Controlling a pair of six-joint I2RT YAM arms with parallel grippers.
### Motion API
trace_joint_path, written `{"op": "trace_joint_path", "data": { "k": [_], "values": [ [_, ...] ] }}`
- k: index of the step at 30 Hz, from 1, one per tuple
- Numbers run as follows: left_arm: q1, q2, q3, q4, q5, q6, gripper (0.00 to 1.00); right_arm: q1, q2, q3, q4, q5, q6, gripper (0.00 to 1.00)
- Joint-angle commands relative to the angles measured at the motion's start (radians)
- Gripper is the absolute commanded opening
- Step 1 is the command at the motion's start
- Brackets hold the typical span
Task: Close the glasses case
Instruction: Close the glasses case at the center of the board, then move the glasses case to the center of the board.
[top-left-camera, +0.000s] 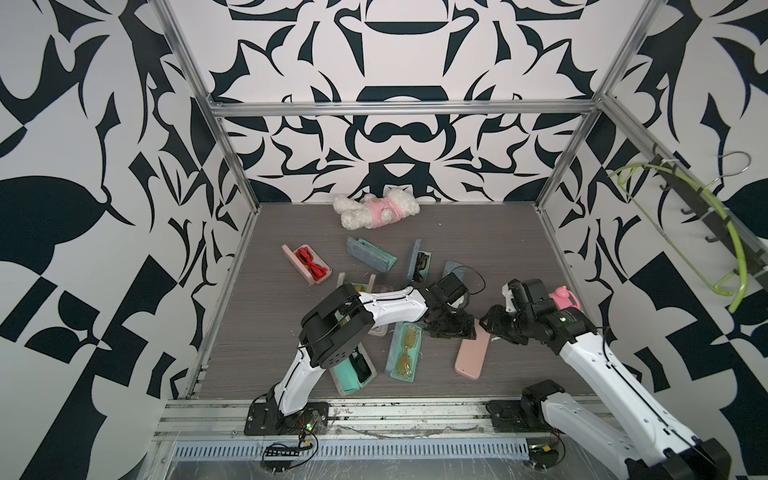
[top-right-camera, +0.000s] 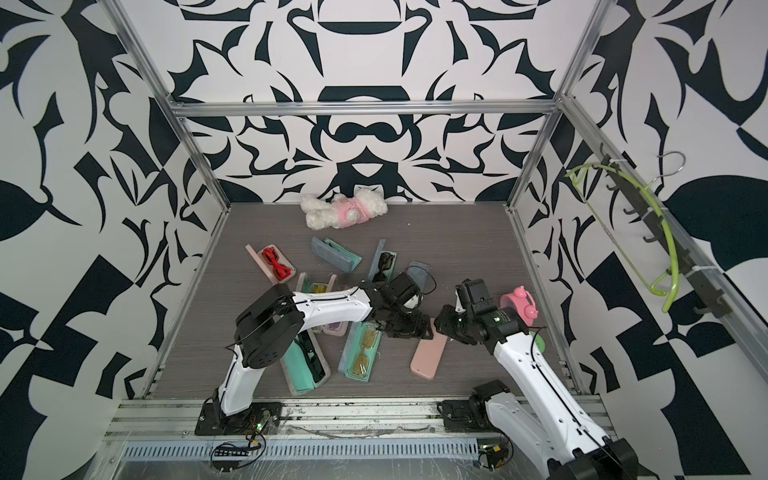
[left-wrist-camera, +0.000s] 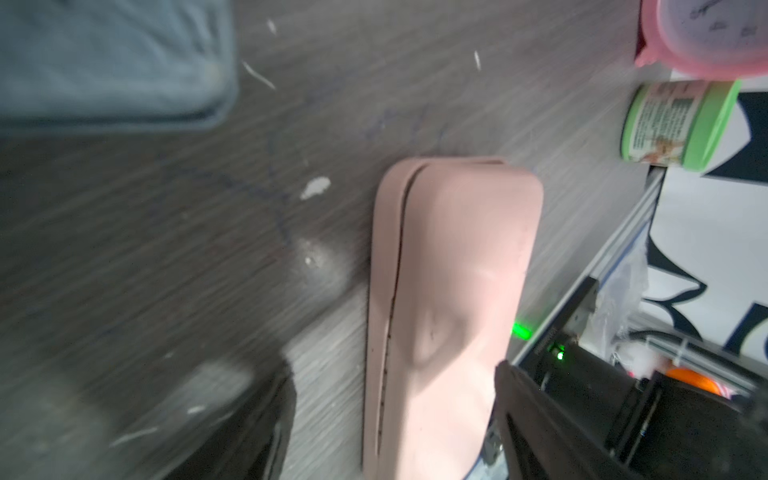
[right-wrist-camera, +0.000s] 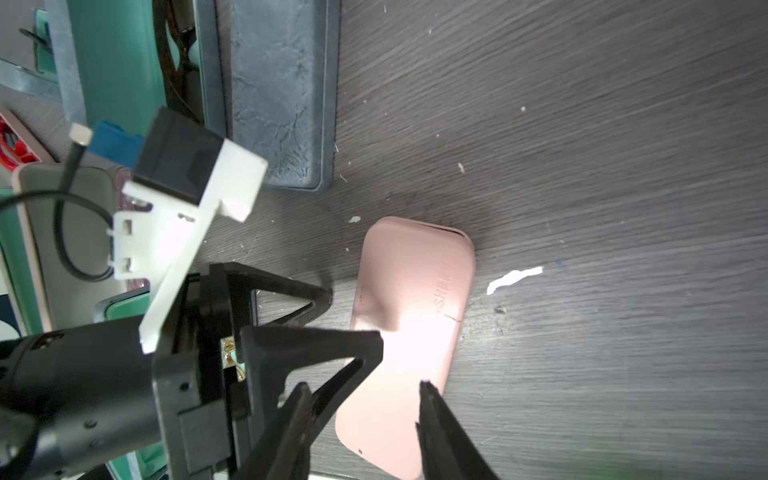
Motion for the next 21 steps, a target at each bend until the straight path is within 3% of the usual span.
{"op": "trace_joint_path", "data": {
  "k": [1, 3, 7, 8, 9, 16, 21],
  "values": [
    [0.001, -0.018, 0.007, -0.051, -0.039, -0.018, 0.91, -0.003, -0.036, -0.002, -0.021, -0.016, -0.007, 0.49],
    [0.002, -0.050, -0.001, -0.044, -0.052, -0.029, 0.95, -0.003, -0.043, -0.006, -0.041, -0.022, -0.003, 0.52],
    [0.016, -0.161, -0.054, -0.021, -0.094, -0.045, 0.99, -0.003, -0.089, -0.036, -0.058, -0.063, 0.031, 0.67],
    [0.020, -0.191, -0.069, -0.018, -0.109, -0.047, 0.99, -0.003, -0.108, -0.050, -0.057, -0.074, 0.046, 0.76],
    [0.026, -0.231, -0.091, -0.014, -0.128, -0.046, 0.99, -0.003, -0.131, -0.065, -0.051, -0.091, 0.061, 0.99],
    [0.050, -0.488, -0.190, -0.046, -0.282, -0.005, 0.99, 0.060, -0.200, -0.161, -0.024, -0.085, 0.158, 0.99],
    [0.058, -0.621, -0.219, -0.113, -0.357, 0.049, 0.99, 0.284, -0.104, -0.159, 0.018, 0.084, 0.279, 0.99]
  ]
}}
